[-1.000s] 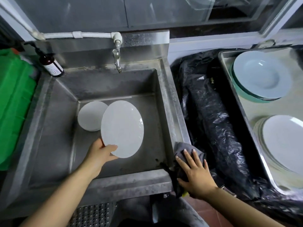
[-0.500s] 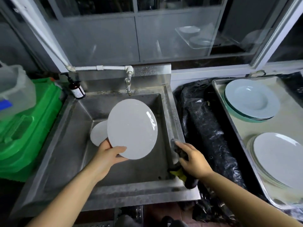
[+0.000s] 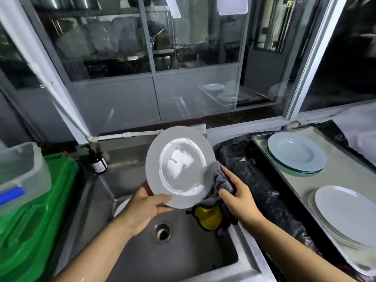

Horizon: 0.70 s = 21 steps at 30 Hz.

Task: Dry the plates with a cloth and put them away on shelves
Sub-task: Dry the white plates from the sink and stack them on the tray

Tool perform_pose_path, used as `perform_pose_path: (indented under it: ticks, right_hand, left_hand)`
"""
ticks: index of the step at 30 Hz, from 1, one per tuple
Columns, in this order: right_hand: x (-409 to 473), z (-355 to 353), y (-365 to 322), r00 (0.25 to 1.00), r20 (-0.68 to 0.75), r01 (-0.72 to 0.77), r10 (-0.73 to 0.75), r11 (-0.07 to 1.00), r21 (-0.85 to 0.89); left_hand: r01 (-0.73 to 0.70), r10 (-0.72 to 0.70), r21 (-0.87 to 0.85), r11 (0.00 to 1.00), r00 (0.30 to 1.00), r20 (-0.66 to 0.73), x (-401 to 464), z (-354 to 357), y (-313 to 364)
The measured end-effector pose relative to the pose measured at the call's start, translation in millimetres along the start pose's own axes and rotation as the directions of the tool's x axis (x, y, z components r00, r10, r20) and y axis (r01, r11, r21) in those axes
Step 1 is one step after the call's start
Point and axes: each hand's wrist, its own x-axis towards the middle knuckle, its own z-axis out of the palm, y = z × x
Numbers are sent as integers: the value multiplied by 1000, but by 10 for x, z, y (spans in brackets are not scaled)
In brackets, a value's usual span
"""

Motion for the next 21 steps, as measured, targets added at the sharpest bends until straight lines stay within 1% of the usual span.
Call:
perform_pose_path:
  ticks: [4,7,10,13,15,18,20,21]
  right_hand:
    - [-54,289,-76,996,-88,0,1,1000,15]
    - [-92,493,-111,991,-125,35,-43,997,-63]
    - [-128,630,-176,968,-202,104,-149,970,-219]
    - [-143,731,-256,913,-232,238,-335,901,-363]
    - [-114,803,-296,863,-182,351,-472,818,-456]
    - [-5,928,-332,776,-4,497,-631,615,-612]
    - [86,983,-309,721,144,563,-677,452,-692]
    - [132,983,-297,708,194,569,-679,386,-726]
  left_hand:
    - [5,-10,47,999,993,119,32,-239,188]
    - [8,-17,68,998,991,134,57,-410,256]
    - [3,-15,85,996,991,137,81,-573,288]
    - [12,-23,71,997,987,158,105,-664,330]
    - [19,-28,50,999,983,179,127,-659,364]
    - [11,-15,21,1000,974,224,178,-562,403]
    - [-6,3,11,1000,968,251,204,-467,416]
    - [-16,13,9,1000,967,253,218,-424,420]
